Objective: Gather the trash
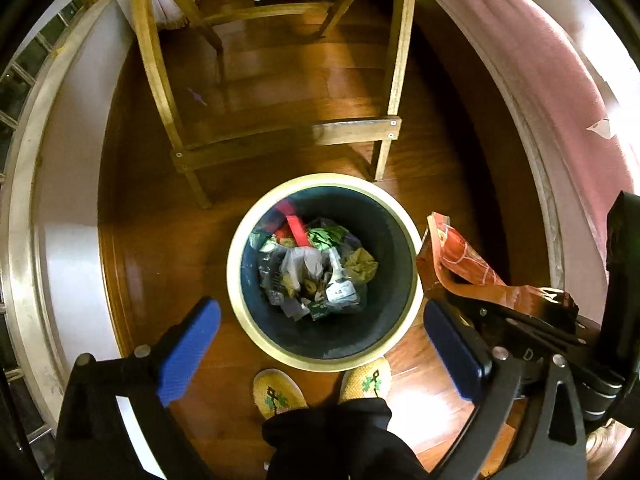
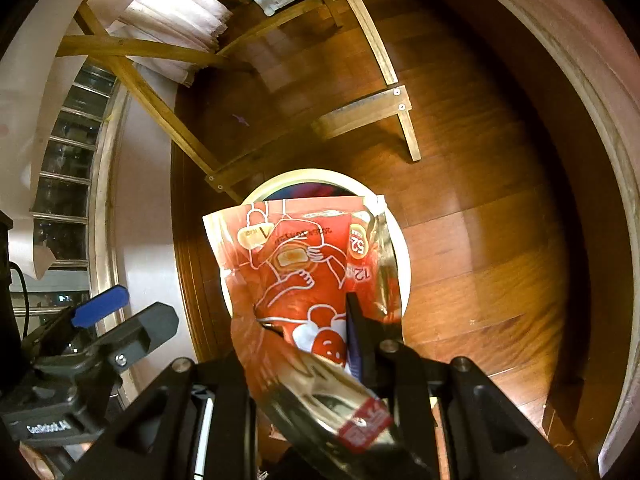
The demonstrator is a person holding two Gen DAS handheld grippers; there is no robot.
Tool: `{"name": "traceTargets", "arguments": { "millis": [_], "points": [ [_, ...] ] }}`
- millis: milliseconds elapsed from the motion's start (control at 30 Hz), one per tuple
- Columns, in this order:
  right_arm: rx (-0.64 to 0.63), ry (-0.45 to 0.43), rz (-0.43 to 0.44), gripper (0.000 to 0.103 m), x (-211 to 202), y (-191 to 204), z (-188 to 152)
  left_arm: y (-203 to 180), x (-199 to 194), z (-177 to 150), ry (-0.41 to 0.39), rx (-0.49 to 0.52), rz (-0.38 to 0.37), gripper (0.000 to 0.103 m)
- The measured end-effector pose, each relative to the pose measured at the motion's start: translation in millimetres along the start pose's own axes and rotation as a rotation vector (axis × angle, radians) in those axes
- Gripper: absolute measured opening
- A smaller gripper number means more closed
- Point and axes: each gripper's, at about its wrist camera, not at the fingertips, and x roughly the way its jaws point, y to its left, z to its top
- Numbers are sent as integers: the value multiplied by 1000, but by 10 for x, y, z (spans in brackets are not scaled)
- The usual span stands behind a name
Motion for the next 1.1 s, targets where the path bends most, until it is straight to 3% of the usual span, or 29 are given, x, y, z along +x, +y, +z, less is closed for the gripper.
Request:
{"name": "traceTargets", "arguments": {
  "millis": [367,533,600,1100],
  "points": [
    [-10,18,15,29,134,193,26,326,-168,-103,-46,-57,43,101],
    [-9,13,24,48,169,294,32,429,-250,-113,-71,-69,54,101],
    [-20,12,18,61,184,341,31,477,-279,-100,-78,-74,55,101],
    [-83,6,-4,62,-11,602,-21,622,-652,-80,-108,-95,55,102]
  ]
}}
